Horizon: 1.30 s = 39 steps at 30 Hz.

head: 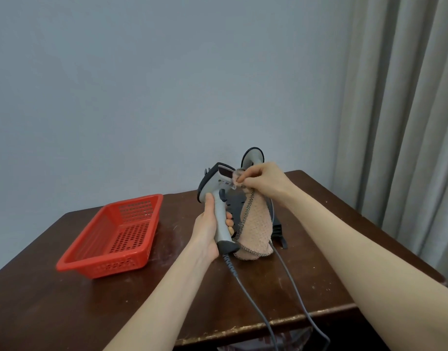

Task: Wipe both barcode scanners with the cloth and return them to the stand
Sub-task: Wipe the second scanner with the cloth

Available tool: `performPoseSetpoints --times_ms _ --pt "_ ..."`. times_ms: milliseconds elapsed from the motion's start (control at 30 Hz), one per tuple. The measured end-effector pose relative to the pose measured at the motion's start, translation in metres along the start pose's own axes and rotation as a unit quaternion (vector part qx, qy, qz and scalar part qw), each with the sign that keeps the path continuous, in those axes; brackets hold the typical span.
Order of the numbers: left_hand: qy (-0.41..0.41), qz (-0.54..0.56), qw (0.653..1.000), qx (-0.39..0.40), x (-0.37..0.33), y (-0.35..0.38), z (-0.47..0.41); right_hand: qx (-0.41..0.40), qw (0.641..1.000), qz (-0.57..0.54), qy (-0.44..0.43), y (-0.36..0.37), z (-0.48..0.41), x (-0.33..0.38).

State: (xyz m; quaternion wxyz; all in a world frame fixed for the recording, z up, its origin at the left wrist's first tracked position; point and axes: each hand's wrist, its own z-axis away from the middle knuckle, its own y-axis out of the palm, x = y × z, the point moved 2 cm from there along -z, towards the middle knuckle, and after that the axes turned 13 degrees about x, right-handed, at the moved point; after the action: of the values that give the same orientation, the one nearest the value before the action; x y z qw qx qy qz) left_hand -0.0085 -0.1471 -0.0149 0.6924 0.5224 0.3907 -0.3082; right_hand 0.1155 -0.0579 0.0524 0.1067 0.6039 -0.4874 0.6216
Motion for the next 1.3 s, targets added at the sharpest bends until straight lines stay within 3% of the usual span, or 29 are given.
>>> performPoseSetpoints --times_ms 100,167,267,500,600,700,1067,1133,1233,1300 --pt "0.004 -0.006 1.0 -0.001 -0.003 -0.002 -0.001 -0.075 0.994 -0.081 -0.015 -0.006 -0.002 0.0" --pt "0.003 -0.017 1.0 -0.001 0.0 0.001 -0.001 -0.081 0.987 -0.124 -0.059 -0.005 -0.006 0.009" --pt "-0.005 -0.009 1.0 0.011 0.002 0.008 0.0 -0.064 0.993 -0.072 -0.074 0.004 -0.013 0.014" --pt "-0.021 0.036 0.999 0.01 0.01 -0.003 -0.002 -0.067 0.996 0.046 0.043 -0.004 -0.01 -0.008" --pt "-0.012 0.017 1.0 0.006 0.007 -0.002 -0.003 -0.106 0.994 -0.01 0.017 -0.003 -0.006 -0.005" --pt "-0.014 -0.003 1.0 0.007 0.008 0.002 -0.004 -0.051 0.996 -0.058 -0.048 0.007 -0.006 0.006" --pt "-0.021 -0.004 1.0 0.003 0.017 -0.004 -0.006 -0.076 0.98 0.176 0.044 0.005 -0.007 -0.002" --pt "-0.019 0.005 1.0 0.004 0.017 -0.004 -0.007 -0.091 0.986 0.14 0.027 0.003 -0.005 -0.002" --pt "-0.018 0.009 1.0 0.005 0.013 -0.003 -0.007 -0.024 0.999 0.042 -0.016 0.006 -0.003 -0.003" --pt "-0.02 0.017 1.0 0.01 0.011 -0.003 -0.007 -0.024 0.997 0.074 0.004 0.006 -0.005 -0.008"
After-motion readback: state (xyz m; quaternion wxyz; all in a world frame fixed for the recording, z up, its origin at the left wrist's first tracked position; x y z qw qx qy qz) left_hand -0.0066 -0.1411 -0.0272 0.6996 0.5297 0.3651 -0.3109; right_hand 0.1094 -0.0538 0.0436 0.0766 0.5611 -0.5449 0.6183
